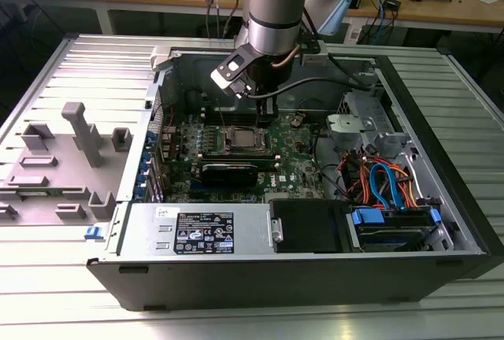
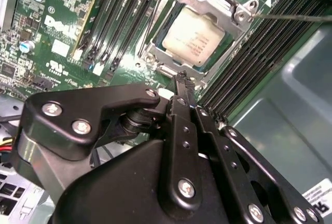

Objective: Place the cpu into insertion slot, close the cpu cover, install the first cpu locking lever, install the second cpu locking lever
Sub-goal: 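Close the cpu cover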

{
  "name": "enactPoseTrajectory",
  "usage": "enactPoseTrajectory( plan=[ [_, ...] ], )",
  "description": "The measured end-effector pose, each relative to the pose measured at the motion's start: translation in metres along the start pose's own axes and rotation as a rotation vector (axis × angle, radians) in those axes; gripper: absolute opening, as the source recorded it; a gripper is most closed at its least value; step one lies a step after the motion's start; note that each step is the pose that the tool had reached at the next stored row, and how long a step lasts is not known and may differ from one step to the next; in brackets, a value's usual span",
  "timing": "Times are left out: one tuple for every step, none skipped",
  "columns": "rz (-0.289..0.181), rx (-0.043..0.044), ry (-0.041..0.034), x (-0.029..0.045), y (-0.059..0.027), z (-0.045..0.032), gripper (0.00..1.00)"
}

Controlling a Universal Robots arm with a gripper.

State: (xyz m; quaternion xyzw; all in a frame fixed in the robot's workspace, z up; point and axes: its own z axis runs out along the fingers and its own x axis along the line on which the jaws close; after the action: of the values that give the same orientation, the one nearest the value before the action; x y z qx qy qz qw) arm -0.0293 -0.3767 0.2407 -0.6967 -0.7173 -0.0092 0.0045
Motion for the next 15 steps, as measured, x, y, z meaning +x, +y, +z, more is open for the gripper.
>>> enactPoseTrajectory(
  plan=[
    [-0.004, 0.0001, 0.0001, 0.0000, -0.0022, 0.0010, 0.11],
    [-0.018, 0.0004, 0.0002, 0.0002, -0.0092, 0.0033, 0.11],
    [-0.018, 0.0005, 0.0003, 0.0003, -0.0149, 0.0051, 0.11],
    [-0.018, 0.0004, 0.0004, 0.0003, -0.0149, 0.0051, 0.11],
    [-0.018, 0.0005, 0.0003, 0.0003, -0.0151, 0.0052, 0.11],
    [-0.018, 0.0005, 0.0003, 0.0003, -0.0151, 0.0053, 0.11],
    [-0.018, 0.0005, 0.0003, 0.0003, -0.0151, 0.0053, 0.11],
    [-0.018, 0.0005, 0.0003, 0.0003, -0.0151, 0.0054, 0.11],
    [-0.018, 0.0005, 0.0003, 0.0003, -0.0151, 0.0054, 0.11],
    [-0.018, 0.0005, 0.0003, 0.0003, -0.0151, 0.0054, 0.11],
    [-0.018, 0.0004, 0.0004, 0.0003, -0.0151, 0.0055, 0.11],
    [-0.019, 0.0005, 0.0004, 0.0003, -0.0151, 0.0055, 0.11],
    [-0.018, 0.0005, 0.0004, 0.0003, -0.0152, 0.0056, 0.11],
    [-0.018, 0.0004, 0.0005, 0.0003, -0.0157, 0.0057, 0.11],
    [-0.018, 0.0003, 0.0006, 0.0003, -0.0160, 0.0058, 0.11]
  ],
)
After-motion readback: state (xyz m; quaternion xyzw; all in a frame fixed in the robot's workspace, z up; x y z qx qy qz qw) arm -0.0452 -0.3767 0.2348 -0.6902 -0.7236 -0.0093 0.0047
